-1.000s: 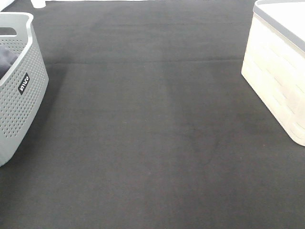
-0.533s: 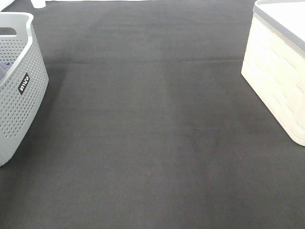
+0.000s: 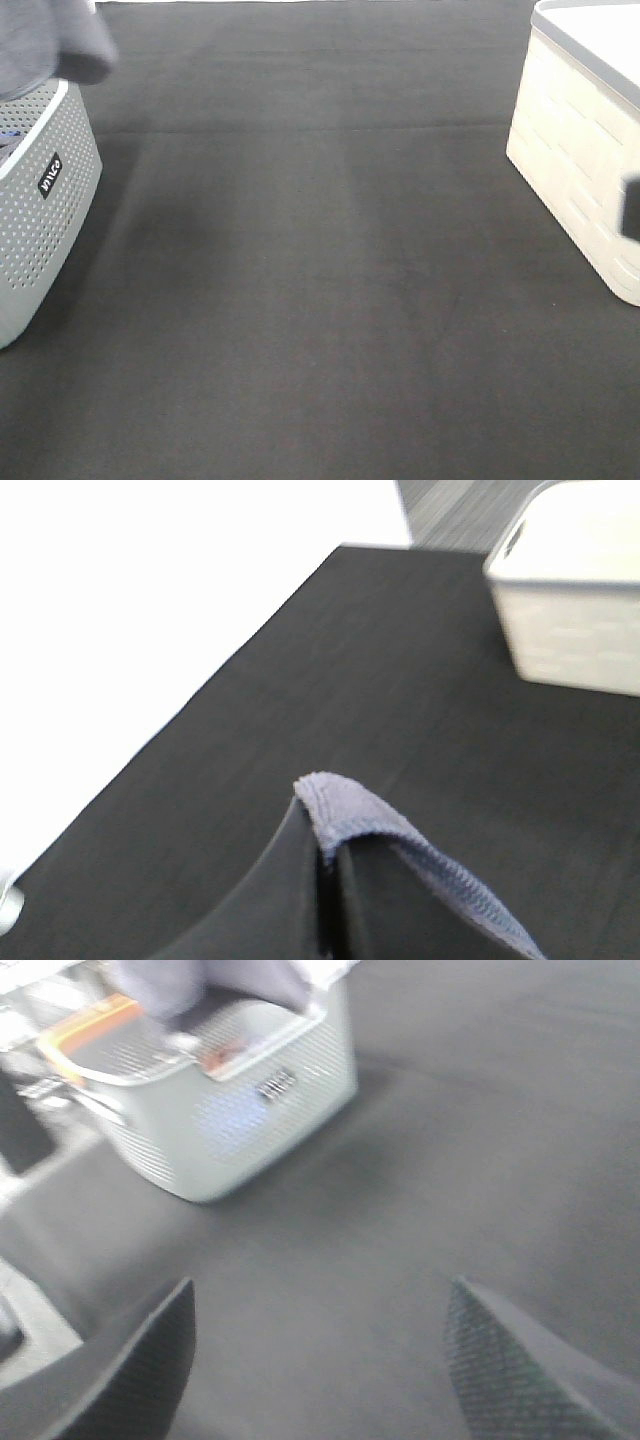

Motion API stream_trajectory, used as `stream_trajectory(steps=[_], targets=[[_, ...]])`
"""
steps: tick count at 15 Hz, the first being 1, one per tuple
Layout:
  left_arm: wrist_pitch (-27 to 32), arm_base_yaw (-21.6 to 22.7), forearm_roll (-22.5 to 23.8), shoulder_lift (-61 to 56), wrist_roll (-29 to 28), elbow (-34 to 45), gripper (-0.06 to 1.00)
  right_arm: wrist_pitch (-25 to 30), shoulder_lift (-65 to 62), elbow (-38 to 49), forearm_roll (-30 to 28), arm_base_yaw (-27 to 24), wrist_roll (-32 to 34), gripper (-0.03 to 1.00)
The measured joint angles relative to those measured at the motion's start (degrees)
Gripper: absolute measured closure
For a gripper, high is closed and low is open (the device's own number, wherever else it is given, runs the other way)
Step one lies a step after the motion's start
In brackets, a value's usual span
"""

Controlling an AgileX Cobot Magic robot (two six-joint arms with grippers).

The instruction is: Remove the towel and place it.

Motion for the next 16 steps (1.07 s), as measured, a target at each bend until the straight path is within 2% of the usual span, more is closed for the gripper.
stream_trajectory(steps=[3,5,11,14,16], targets=[[-2.2,-9.2,-0.5,4.5,1.8,-3.1,0.94,-0.1,8.1,0.0,11.8,0.0,-15.5,0.28],[-4.1,-13.9,-0.5,7.4,2.0,-3.3,0.94,-0.1,12.9,0.0,17.3,0.0,-22.5,0.28],[-10.4,-25.4,-0.5,14.1,3.6,-3.3,0.94,3.6,26.1,0.0,29.2,0.0,-38.3,0.30],[-12.0,-29.0,-0.5,16.0,5.2,-3.3,0.94,6.0,32.0,0.0,33.1,0.5,-43.4,0.30],[-13.3,-30.8,-0.5,16.7,6.0,-3.3,0.94,4.4,35.6,-0.1,35.6,5.3,-47.8,0.31]])
